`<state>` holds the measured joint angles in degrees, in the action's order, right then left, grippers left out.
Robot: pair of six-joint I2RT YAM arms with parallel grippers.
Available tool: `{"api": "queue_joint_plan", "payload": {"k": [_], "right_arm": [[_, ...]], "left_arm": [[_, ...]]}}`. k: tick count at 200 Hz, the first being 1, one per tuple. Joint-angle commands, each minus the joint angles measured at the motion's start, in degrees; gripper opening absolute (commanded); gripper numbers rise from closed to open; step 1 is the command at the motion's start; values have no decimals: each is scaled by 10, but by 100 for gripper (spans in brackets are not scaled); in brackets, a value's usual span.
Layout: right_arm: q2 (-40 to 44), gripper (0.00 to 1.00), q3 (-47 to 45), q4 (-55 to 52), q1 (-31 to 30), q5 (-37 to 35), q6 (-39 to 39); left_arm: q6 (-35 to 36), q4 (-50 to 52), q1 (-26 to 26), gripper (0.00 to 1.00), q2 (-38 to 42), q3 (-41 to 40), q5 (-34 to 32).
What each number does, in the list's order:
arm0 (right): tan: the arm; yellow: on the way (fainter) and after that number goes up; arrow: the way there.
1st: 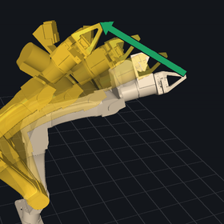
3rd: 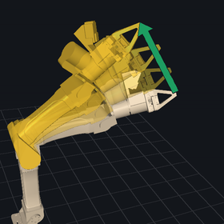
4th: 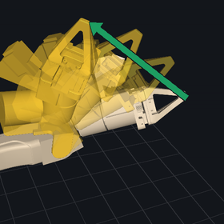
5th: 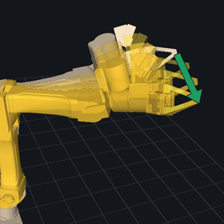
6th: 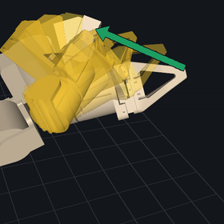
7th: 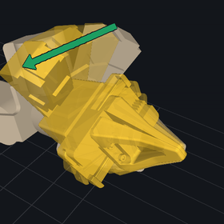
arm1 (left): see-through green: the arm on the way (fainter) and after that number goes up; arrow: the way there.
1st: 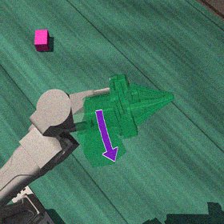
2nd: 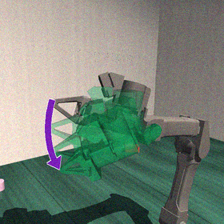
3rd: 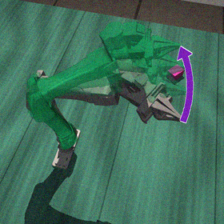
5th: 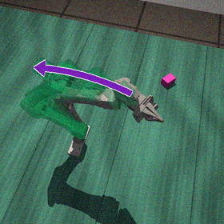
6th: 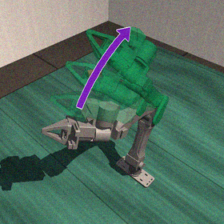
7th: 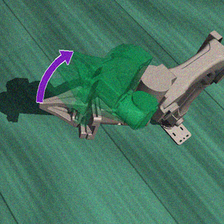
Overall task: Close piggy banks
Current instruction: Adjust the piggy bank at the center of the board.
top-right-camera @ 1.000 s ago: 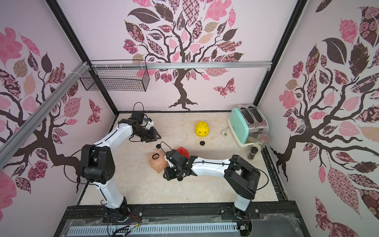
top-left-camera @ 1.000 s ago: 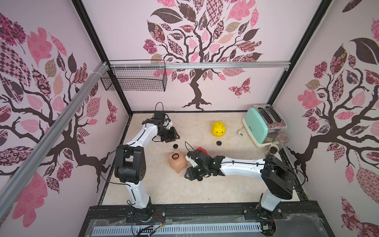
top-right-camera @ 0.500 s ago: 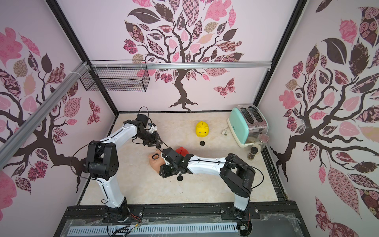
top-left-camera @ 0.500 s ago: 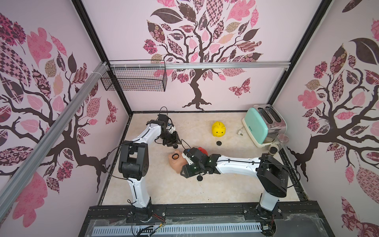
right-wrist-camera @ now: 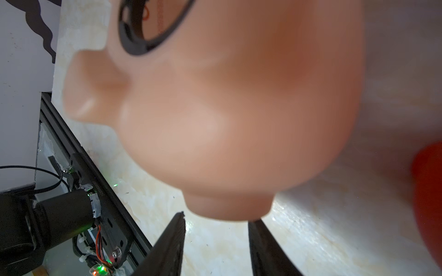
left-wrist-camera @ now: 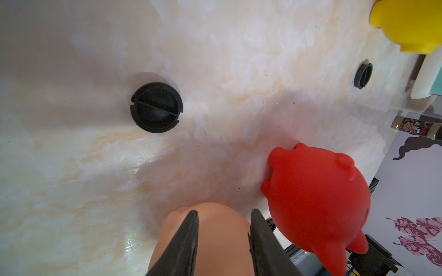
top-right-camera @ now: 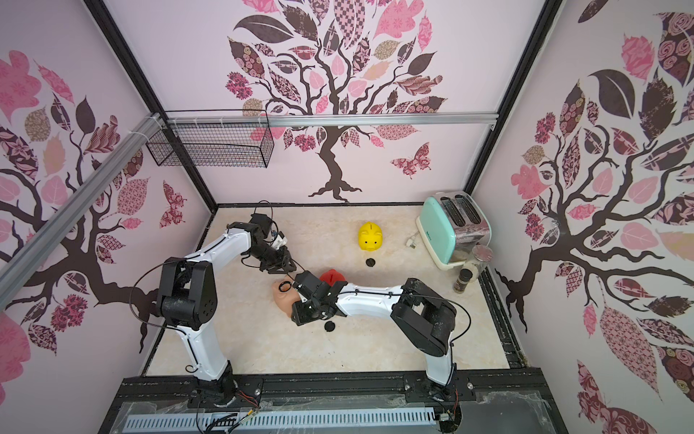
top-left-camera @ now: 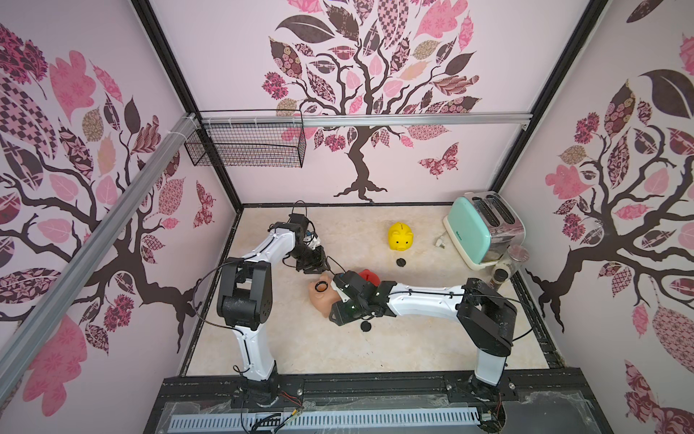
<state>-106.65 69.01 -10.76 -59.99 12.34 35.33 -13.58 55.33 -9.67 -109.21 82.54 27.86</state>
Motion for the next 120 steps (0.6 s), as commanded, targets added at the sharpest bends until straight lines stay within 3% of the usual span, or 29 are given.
{"api": "queue_joint_plan", "payload": {"k": [1,120], "right_arm": [[-8,46,28,-19,-2,-13,-14],[-39,46,76,-52,19,-4,-42]], "left_arm": [[8,10,6,40,17,-15,-11],[6,-10,57,40,75,-75,9]]}}
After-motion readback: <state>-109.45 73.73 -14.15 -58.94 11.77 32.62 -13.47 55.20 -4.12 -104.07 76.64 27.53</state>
